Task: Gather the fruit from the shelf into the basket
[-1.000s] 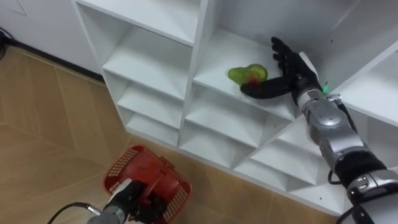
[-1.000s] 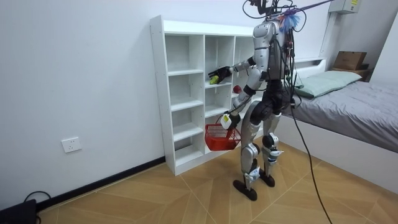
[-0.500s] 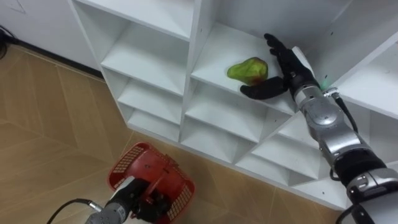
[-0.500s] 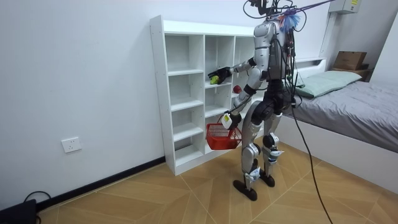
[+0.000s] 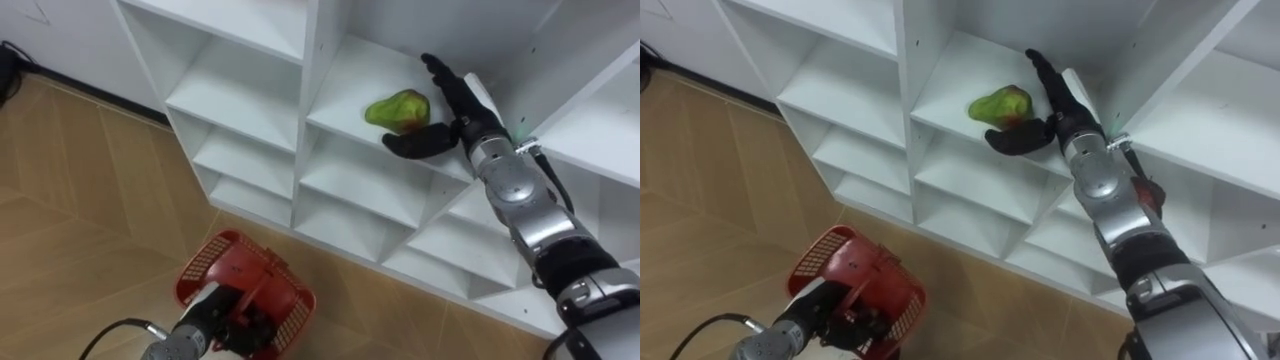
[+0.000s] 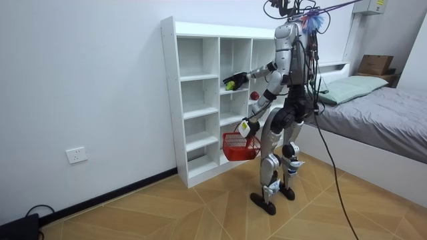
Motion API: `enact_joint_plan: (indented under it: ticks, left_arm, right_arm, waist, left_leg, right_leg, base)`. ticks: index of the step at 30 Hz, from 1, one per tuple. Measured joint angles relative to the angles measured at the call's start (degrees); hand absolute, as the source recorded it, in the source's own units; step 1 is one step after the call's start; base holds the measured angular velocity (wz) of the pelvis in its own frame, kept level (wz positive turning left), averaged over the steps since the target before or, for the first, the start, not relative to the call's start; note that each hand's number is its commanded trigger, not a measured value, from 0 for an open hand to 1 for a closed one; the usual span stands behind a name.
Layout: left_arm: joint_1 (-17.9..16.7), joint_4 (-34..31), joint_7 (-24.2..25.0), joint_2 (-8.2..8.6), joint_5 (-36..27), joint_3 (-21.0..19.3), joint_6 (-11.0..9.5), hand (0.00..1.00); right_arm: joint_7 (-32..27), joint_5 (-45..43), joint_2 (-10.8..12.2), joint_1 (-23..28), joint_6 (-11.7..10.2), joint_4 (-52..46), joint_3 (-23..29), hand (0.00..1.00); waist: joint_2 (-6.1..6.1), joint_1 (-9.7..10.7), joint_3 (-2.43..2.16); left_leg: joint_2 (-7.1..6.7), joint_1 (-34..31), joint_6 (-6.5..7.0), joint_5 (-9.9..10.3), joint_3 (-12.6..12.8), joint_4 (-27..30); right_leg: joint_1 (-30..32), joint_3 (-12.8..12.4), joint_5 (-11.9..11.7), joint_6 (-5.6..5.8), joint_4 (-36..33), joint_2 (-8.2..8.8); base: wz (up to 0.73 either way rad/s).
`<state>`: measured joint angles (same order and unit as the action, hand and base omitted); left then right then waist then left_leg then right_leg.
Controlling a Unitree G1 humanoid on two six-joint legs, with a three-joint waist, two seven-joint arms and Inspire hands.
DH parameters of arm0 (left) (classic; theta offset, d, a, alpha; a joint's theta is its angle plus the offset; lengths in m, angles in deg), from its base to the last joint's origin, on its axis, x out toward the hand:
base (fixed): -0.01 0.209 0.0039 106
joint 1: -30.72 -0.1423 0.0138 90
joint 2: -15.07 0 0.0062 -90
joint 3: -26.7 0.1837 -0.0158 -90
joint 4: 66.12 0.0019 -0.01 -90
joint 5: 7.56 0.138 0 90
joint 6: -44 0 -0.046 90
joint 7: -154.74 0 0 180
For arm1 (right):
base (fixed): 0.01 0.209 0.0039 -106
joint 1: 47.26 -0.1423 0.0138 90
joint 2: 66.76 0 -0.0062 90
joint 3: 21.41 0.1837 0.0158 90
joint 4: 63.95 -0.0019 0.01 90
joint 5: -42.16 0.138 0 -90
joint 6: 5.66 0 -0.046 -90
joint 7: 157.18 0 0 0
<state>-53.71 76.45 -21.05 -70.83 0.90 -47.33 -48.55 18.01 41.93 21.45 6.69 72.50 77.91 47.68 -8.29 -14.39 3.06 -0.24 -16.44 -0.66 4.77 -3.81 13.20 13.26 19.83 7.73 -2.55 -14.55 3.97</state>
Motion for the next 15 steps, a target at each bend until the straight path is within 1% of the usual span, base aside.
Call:
enact_joint_plan:
  ticks: [2,9,13,15]
  left_arm:
    - [0.02,0.19,0.0,0.01,0.0,0.0,0.0,1.0]
    - [0.3,0.35,-0.36,0.12,0.01,0.07,0.0,1.0]
    - [0.41,0.41,-1.44,0.17,0.01,0.38,0.01,1.0]
    - [0.49,0.41,-1.54,0.16,0.01,0.6,0.01,1.0]
  right_arm:
    - [-0.36,-0.05,-0.02,0.03,0.33,-0.54,-0.24,1.0]
    - [-5.01,-2.35,0.28,-0.07,0.7,-0.86,-0.36,1.0]
    - [-7.08,-3.68,0.3,-0.25,0.73,-0.82,-0.38,1.0]
    - [-7.12,-4.05,0.31,-0.28,0.81,-0.79,-0.39,1.0]
  waist:
    - [0.0,0.05,0.0]
    - [-0.04,-0.11,-0.03]
    - [-0.05,-0.12,-0.04]
    - [-0.05,-0.12,-0.03]
  left_leg:
    - [0.02,-0.01,-0.03,-0.02,0.0,-0.05]
    - [0.0,-0.07,-0.04,-0.05,0.01,-0.14]
    - [-0.07,0.12,0.01,-0.14,0.02,-0.46]
    - [-0.07,0.15,0.01,-0.14,0.02,-0.47]
  right_leg:
    - [0.05,0.0,0.02,-0.03,0.0,-0.02]
    - [0.16,0.04,0.02,-0.03,-0.08,-0.09]
    - [0.11,0.07,0.02,-0.03,-0.07,-0.1]
    - [0.07,0.09,0.02,-0.03,-0.06,-0.1]
  base:
    - [0.0]
    - [0.0]
    - [0.0]
    - [0.0]
